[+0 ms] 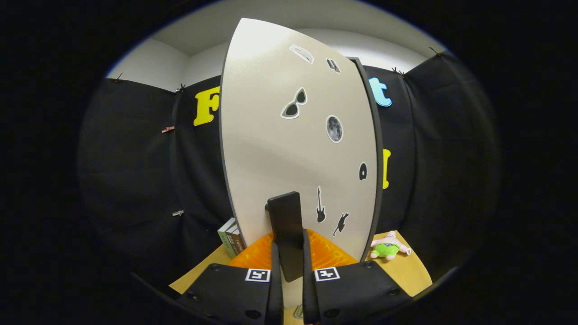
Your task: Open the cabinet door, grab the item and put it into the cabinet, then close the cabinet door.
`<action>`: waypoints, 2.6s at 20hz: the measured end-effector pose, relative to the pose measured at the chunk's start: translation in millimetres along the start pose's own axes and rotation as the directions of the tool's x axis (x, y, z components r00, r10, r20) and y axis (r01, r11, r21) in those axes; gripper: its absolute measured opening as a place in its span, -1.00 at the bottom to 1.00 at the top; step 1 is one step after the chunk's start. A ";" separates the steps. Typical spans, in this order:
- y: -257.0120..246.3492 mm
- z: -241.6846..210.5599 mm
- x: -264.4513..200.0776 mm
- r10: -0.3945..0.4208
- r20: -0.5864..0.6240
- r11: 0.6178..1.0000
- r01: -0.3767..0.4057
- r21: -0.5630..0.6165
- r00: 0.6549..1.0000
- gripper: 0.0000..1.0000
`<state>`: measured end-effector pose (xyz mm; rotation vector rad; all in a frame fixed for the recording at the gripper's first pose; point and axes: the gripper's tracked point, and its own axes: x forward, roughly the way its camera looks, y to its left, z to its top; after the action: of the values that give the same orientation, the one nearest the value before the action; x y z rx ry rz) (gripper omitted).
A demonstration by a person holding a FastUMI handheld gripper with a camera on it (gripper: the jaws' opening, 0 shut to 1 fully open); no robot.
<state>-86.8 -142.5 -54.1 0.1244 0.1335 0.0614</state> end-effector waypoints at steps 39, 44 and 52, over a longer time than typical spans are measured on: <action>-142.9 4.6 -133.7 -0.379 0.008 0.919 0.377 -0.113 0.925 -0.27; -74.6 -38.4 -116.5 -0.227 -0.036 0.957 0.216 -0.193 0.973 0.96; 5.0 -171.8 -38.2 -0.053 -0.302 0.994 0.022 -0.104 0.952 0.96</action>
<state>-148.3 -119.6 -217.4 0.0114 0.4411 0.0491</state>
